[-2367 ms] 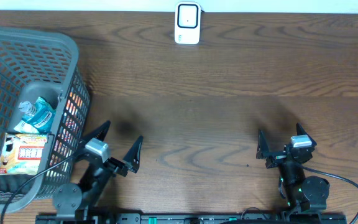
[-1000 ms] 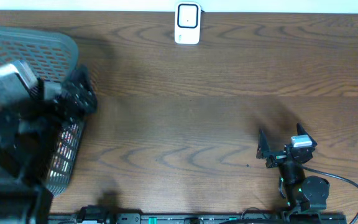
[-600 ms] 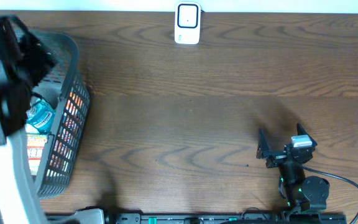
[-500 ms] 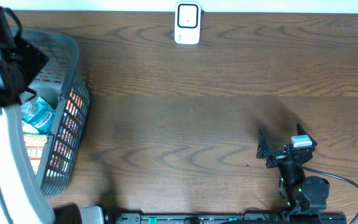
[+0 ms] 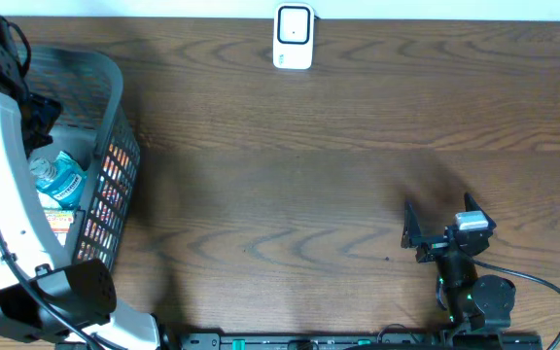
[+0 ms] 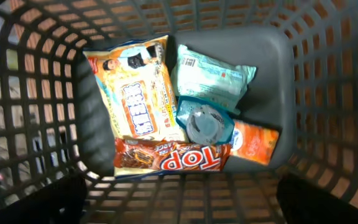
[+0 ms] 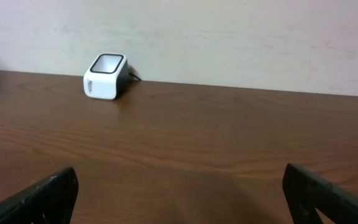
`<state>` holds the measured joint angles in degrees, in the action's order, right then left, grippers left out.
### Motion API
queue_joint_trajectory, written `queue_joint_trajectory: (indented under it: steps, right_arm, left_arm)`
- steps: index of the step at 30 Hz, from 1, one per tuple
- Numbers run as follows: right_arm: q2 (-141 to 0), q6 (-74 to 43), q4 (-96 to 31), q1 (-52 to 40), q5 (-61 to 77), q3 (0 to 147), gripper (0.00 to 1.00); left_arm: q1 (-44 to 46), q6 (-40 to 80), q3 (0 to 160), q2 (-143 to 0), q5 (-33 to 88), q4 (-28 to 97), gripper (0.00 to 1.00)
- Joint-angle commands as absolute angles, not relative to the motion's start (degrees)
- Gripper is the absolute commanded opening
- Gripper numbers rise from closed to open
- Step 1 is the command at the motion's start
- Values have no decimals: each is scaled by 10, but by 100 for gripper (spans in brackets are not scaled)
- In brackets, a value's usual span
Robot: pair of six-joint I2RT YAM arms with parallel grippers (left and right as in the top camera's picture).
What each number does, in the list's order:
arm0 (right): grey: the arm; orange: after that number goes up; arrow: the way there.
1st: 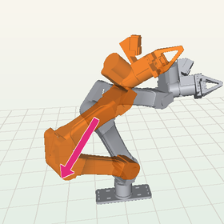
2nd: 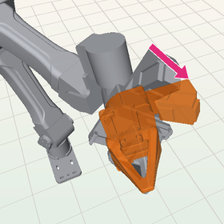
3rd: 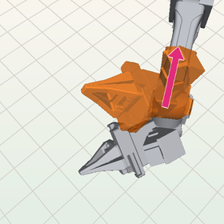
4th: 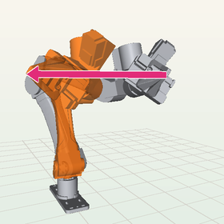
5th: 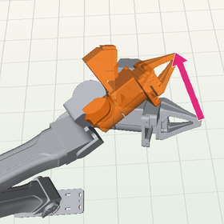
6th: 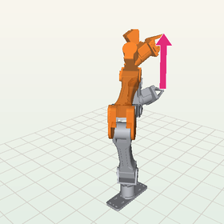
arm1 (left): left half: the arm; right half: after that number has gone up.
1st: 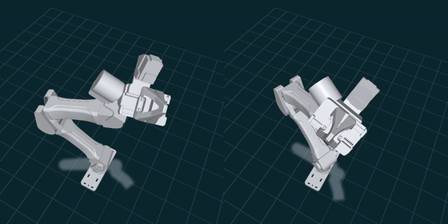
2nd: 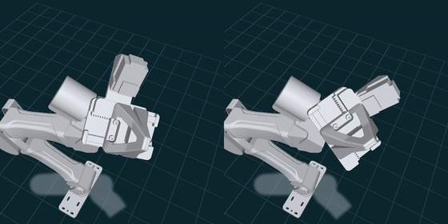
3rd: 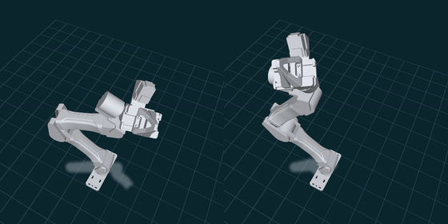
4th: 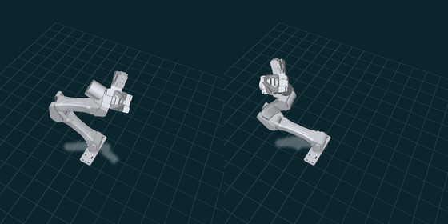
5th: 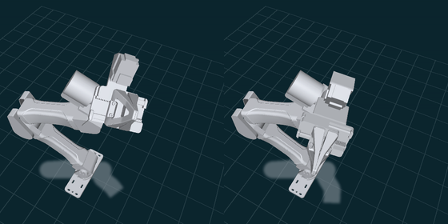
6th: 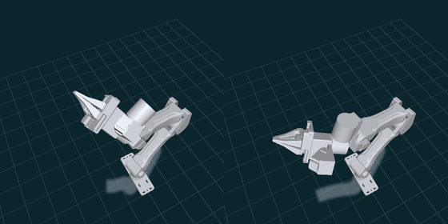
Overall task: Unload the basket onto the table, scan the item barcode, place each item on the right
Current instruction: 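Move the left gripper over the basket toward the blue bottle, then grasp the blue mouthwash bottle in the basket with the left gripper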
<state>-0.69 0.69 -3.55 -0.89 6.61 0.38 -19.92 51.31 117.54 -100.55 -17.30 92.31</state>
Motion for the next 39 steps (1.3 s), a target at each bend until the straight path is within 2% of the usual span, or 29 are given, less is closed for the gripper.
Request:
queue_joint_trajectory:
  steps: [1, 10, 25, 39]
  right_arm:
    - [-4, 12, -37, -13, 65, 3, 99]
    - [-4, 12, -37, -13, 65, 3, 99]
    - [-4, 12, -37, -13, 65, 3, 99]
    - [-4, 12, -37, -13, 65, 3, 99]
  left_arm:
    - [-214, 603, 1166, -1006, -184, 965, 98]
    - [-217, 858, 1097, -1006, -144, 956, 98]
    - [-218, 860, 953, -1009, -144, 734, 98]
    - [-218, 861, 950, -1064, -146, 693, 98]
